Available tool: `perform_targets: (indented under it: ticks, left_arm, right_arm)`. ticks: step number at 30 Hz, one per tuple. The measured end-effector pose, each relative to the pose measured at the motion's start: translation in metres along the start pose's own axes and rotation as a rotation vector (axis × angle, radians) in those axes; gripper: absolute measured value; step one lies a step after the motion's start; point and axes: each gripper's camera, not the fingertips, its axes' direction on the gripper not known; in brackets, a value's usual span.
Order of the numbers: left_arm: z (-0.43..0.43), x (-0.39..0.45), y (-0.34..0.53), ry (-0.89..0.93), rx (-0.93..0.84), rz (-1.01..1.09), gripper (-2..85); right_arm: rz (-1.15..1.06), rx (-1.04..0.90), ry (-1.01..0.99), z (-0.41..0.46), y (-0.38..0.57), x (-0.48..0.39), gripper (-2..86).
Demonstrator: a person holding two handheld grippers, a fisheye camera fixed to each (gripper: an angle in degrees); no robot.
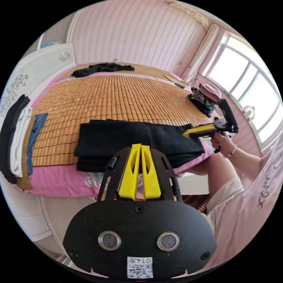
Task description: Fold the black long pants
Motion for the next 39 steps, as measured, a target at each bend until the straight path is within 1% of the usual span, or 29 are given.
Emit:
perform_targets:
  ticks: [1, 3, 4, 5, 6, 7, 8, 9, 10, 11, 13, 14, 15, 18, 19, 20, 21, 23, 24, 25, 26, 27, 29, 32, 34, 35, 37, 38, 39]
  left_arm:
    - [0.01, 0.01, -0.004, 0.009, -0.024, -0.037, -0.9]
    - [0.043, 0.052, -0.005, 0.065, 0.058, -0.089, -1.0]
    - [0.055, 0.06, -0.003, 0.059, 0.06, -0.091, -1.0]
    - [0.088, 0.07, 0.001, 0.017, -0.024, -0.11, -1.0]
    - [0.122, 0.077, 0.01, -0.018, -0.126, -0.106, -1.0]
    - [0.133, 0.081, 0.017, -0.042, -0.12, -0.078, -1.0]
    - [0.132, 0.086, 0.031, -0.067, -0.012, -0.057, -1.0]
    - [0.132, 0.087, 0.029, -0.054, -0.031, -0.069, -1.0]
    - [0.131, 0.088, 0.026, -0.05, -0.058, -0.065, -1.0]
    - [0.125, 0.094, 0.021, -0.041, -0.082, -0.034, -1.0]
    - [0.121, 0.106, 0.023, -0.052, -0.054, 0.019, -0.9]
    - [0.137, 0.114, 0.029, -0.101, -0.122, 0.066, -0.9]
    - [0.148, 0.12, 0.04, -0.135, -0.088, 0.114, -0.9]
    - [0.145, 0.121, 0.047, -0.122, -0.044, 0.092, -0.4]
    - [0.143, 0.121, 0.048, -0.114, -0.035, 0.095, -0.2]
    - [0.137, 0.121, 0.05, -0.075, -0.003, 0.099, 0.5]
    - [0.131, 0.122, 0.049, -0.014, 0.025, 0.104, 1.5]
    - [0.125, 0.127, 0.046, 0.042, 0.052, 0.114, 5.1]
    - [0.123, 0.131, 0.041, 0.045, 0.061, 0.118, 8.3]
    - [0.124, 0.133, 0.037, 0.039, 0.06, 0.112, 9.8]
    - [0.127, 0.135, 0.026, 0.035, 0.047, 0.107, 10.8]
    - [0.133, 0.139, 0.011, 0.048, 0.02, 0.116, 11.3]
    - [0.145, 0.145, -0.014, 0.089, -0.018, 0.147, 11.4]
    - [0.163, 0.167, -0.059, 0.177, 0.004, 0.228, 10.6]
    - [0.181, 0.182, -0.086, 0.217, -0.012, 0.26, 10.9]
    - [0.198, 0.194, -0.103, 0.214, -0.033, 0.287, 11.2]
    - [0.231, 0.213, -0.123, 0.169, -0.09, 0.335, 11.5]
    - [0.256, 0.222, -0.133, 0.158, -0.161, 0.353, 11.2]
    - [0.282, 0.228, -0.139, 0.194, -0.253, 0.368, 10.5]
  right_arm:
    - [-0.044, -0.027, 0.017, 0.01, -0.028, -0.01, 0.2]
    - [-0.103, -0.079, 0.105, 0.03, -0.065, -0.024, -0.1]
    - [-0.126, -0.102, 0.182, 0.045, -0.084, -0.029, -0.2]
    - [-0.142, -0.155, 0.247, 0.066, -0.098, -0.027, -0.3]
    - [-0.153, -0.213, 0.258, 0.081, -0.103, -0.024, -0.3]
    - [-0.172, -0.198, 0.256, 0.084, -0.109, -0.02, -0.4]
    - [-0.17, -0.242, 0.24, 0.084, -0.115, -0.015, -0.4]
    - [-0.179, -0.273, 0.23, 0.083, -0.118, -0.013, -0.4]
    - [-0.195, -0.346, 0.208, 0.079, -0.127, -0.01, -0.4]
    - [-0.2, -0.334, 0.206, 0.071, -0.134, -0.006, -0.5]
    - [-0.146, -0.274, 0.203, 0.066, -0.143, 0.006, -0.5]
    - [-0.119, -0.347, 0.172, 0.082, -0.146, 0.017, -0.6]
    - [-0.112, -0.308, 0.157, 0.08, -0.147, 0.021, -0.6]
    - [-0.062, -0.282, 0.055, 0.068, -0.143, 0.046, -0.7]
    - [-0.041, -0.217, -0.01, 0.05, -0.132, 0.06, -0.6]
    - [0.006, -0.098, -0.058, 0.024, -0.112, 0.075, -0.5]
    - [0.034, -0.039, -0.076, 0.01, -0.1, 0.083, -0.3]
    - [0.153, 0.135, -0.099, -0.035, -0.038, 0.115, 0.9]
    - [0.19, 0.154, -0.089, -0.042, -0.021, 0.123, 1.6]
    - [0.272, 0.167, -0.058, -0.053, 0.011, 0.139, 2.9]
    - [0.35, 0.154, -0.035, -0.06, 0.041, 0.152, 6.9]
    - [0.384, 0.145, -0.033, -0.062, 0.054, 0.157, 9.0]
    - [0.493, 0.1, -0.065, -0.062, 0.097, 0.174, 12.0]
    - [0.552, 0.065, -0.149, -0.05, 0.122, 0.186, 13.3]
    - [0.573, 0.058, -0.217, -0.041, 0.127, 0.193, 12.5]
    - [0.589, 0.061, -0.247, -0.036, 0.129, 0.197, 9.7]
    - [0.58, 0.075, -0.322, -0.03, 0.131, 0.203, 7.0]
    - [0.584, 0.085, -0.317, -0.031, 0.133, 0.206, 5.7]
    - [0.576, 0.087, -0.314, -0.032, 0.135, 0.207, 5.1]
